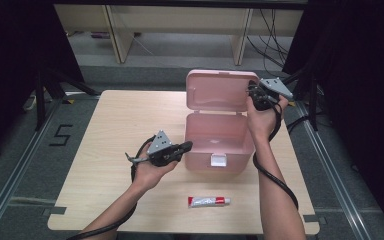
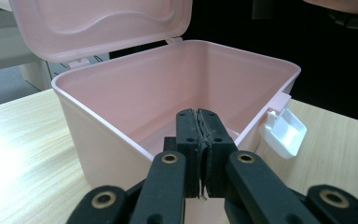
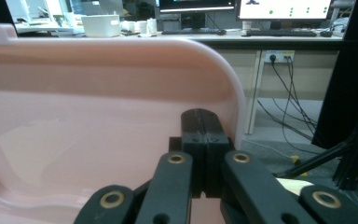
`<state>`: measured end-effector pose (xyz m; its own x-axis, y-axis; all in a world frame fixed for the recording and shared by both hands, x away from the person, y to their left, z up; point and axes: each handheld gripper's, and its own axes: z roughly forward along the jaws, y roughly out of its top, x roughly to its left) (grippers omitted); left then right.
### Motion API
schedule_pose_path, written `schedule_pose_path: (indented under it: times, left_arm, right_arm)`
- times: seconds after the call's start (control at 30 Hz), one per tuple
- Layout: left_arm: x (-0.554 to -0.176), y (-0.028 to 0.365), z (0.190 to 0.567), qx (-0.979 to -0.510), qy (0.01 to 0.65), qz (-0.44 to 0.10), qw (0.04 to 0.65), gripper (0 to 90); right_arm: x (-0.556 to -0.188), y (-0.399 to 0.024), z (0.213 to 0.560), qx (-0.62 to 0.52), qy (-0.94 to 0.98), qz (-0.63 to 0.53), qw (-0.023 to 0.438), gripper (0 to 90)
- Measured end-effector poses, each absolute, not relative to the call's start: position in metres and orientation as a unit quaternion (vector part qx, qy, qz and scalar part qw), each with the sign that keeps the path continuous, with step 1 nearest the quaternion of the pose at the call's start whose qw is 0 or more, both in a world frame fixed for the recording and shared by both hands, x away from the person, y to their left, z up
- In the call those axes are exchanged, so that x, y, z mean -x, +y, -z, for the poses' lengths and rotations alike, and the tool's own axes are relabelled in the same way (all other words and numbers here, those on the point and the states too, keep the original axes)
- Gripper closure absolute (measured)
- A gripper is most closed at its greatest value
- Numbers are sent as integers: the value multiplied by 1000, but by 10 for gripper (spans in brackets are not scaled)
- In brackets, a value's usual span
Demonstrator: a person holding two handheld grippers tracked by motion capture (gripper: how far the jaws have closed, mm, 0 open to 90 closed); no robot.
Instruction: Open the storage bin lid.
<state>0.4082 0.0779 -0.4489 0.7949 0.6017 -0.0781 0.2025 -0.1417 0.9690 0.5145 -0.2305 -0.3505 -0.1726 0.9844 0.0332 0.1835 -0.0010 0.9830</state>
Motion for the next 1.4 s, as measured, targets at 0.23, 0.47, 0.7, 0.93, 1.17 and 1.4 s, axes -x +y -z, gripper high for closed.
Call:
schedule_pose_path:
  times: [0.23, 0.47, 0.7, 0.93, 1.17, 1.4]
  left_arm:
    - [-408, 78, 449, -737, 273, -167, 596, 869]
    - [-408, 78, 449, -737, 273, -168, 595, 869]
    - [-408, 77, 449, -737, 273, -168, 595, 868]
    - [-408, 77, 449, -737, 273, -168, 595, 868]
    - [-408, 77, 449, -737, 273, -168, 595, 867]
    - [-408, 77, 449, -737, 273, -168, 595, 868]
  right_arm:
    - [-520, -230, 354, -506, 583, -494, 400, 900]
    - [-524, -229, 360, -512, 585, -488, 397, 900]
    - [-525, -229, 361, -510, 583, -490, 398, 900]
    - [-520, -228, 359, -517, 580, -490, 394, 900]
    - [-521, -229, 365, -518, 586, -483, 392, 900]
    - [-522, -232, 374, -522, 600, -472, 381, 900]
